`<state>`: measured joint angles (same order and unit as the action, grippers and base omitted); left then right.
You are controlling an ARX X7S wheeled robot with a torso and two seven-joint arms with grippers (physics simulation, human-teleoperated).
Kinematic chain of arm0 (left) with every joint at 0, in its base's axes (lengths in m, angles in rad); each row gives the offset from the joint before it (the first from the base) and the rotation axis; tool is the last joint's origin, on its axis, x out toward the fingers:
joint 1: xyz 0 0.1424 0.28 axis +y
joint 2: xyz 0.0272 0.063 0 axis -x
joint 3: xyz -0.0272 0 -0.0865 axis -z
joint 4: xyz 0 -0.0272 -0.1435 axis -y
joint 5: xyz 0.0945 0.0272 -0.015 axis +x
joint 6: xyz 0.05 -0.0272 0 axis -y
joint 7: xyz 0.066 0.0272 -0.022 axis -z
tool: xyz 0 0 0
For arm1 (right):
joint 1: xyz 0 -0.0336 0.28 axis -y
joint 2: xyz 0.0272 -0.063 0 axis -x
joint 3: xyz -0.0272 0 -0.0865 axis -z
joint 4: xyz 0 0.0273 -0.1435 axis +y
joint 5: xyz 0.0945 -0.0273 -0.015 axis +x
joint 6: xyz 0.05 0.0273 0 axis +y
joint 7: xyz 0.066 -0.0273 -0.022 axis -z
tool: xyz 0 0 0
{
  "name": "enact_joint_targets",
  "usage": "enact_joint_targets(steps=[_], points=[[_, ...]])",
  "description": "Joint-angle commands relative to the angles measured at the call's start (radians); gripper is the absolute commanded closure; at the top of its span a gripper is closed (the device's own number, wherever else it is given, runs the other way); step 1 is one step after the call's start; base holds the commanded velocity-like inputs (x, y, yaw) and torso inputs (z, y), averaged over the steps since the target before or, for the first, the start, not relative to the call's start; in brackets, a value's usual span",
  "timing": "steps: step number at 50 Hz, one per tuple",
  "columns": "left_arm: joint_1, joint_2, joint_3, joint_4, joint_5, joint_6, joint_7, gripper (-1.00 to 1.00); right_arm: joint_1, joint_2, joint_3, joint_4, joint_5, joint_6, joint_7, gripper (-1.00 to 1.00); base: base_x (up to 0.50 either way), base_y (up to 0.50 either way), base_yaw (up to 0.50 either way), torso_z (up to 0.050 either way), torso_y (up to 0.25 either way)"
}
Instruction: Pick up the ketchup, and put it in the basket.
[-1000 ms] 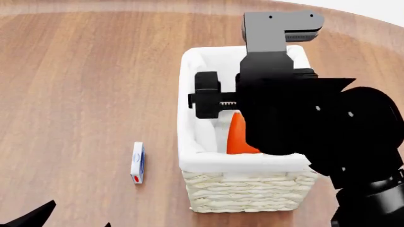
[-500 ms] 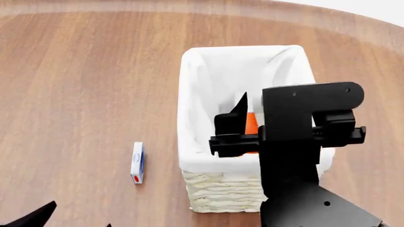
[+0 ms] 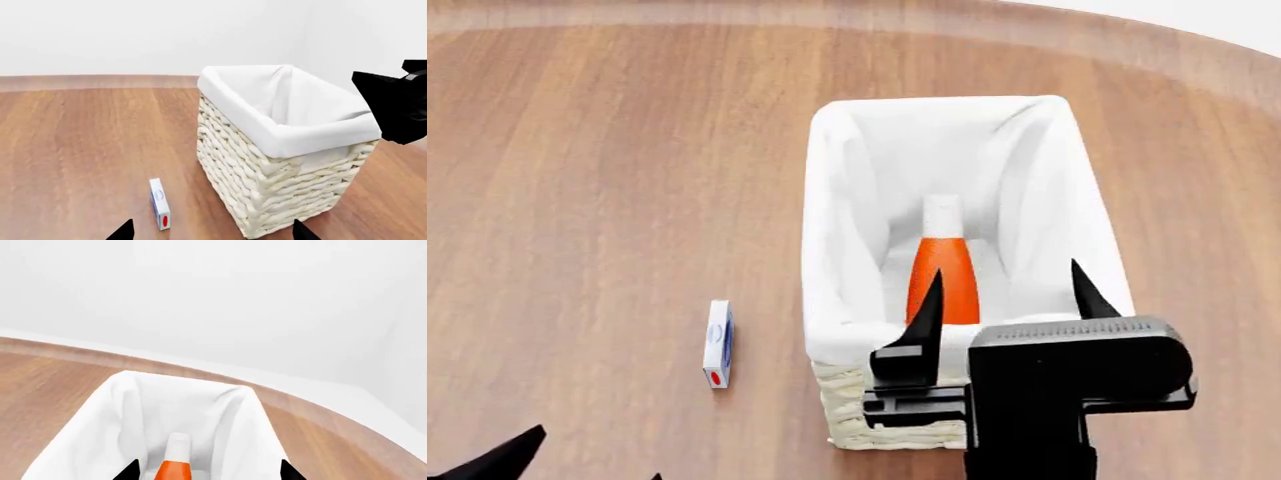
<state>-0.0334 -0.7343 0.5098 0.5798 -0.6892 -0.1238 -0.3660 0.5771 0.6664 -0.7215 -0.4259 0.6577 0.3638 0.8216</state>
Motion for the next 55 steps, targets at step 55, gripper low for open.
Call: enact_joint_targets(steps=[55], points=[[0.024,0.045,-0.012,-0.048,0.015,0.042,0.041,-1.00,-0.402,-0.004,-0.026,-0.012,-0.233,-0.372,0.088,-1.00,0.00,0.00,0.00,0.000,0.000]])
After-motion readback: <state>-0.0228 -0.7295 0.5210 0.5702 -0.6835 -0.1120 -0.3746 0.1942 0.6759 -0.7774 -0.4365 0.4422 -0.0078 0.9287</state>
